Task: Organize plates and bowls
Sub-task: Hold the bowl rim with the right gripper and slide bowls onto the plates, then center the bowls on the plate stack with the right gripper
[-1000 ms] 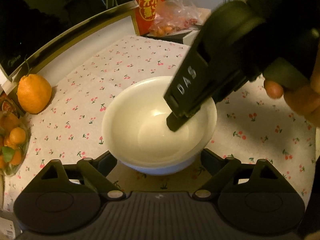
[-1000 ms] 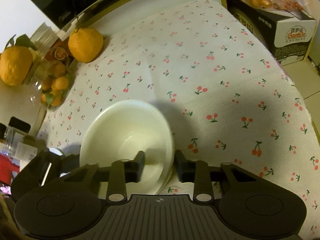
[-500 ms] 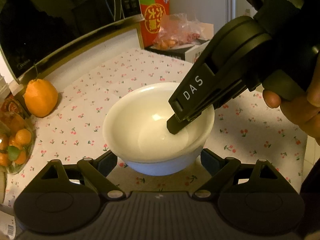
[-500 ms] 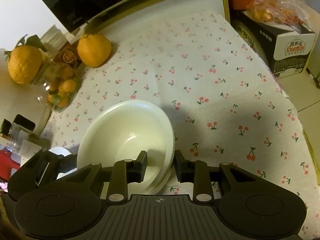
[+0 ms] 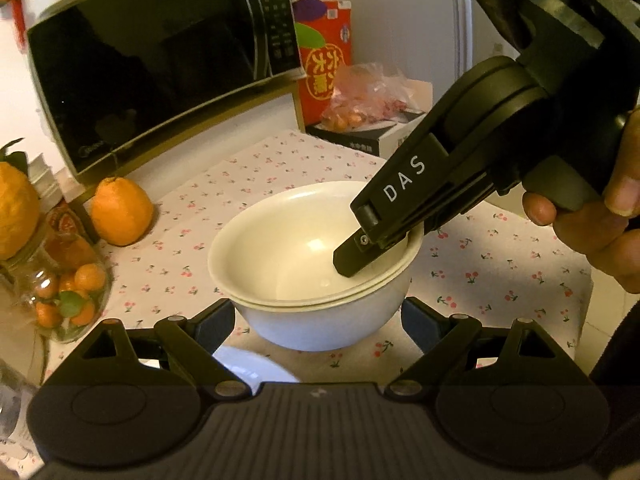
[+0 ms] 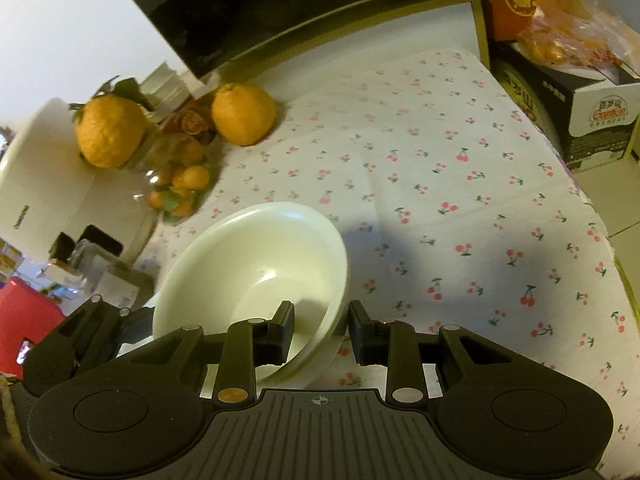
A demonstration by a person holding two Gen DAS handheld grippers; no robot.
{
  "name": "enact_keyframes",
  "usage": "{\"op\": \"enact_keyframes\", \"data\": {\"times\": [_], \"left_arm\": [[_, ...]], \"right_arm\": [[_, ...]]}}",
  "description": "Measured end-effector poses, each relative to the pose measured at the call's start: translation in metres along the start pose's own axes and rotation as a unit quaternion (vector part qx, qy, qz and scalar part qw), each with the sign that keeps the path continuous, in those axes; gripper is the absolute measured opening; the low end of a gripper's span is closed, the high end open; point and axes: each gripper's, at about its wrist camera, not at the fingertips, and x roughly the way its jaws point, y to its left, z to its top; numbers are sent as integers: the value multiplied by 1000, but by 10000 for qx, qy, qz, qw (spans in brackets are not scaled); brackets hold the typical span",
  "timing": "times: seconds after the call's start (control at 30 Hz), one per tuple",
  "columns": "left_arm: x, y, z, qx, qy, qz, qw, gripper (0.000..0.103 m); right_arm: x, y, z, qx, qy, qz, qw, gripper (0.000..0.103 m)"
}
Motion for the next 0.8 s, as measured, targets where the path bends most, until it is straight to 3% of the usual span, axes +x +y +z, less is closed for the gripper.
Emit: {"op": "enact_keyframes", "data": {"times": [0.43, 0.8], "left_arm": [[-30, 18, -15, -96, -86, 282, 9995, 89], [-48, 37, -42, -322, 112, 339, 9988, 87]], "right_arm": [[-2, 44, -9, -229, 3, 312, 9992, 29], [17, 80, -25, -550, 253, 476, 9970, 29]]}}
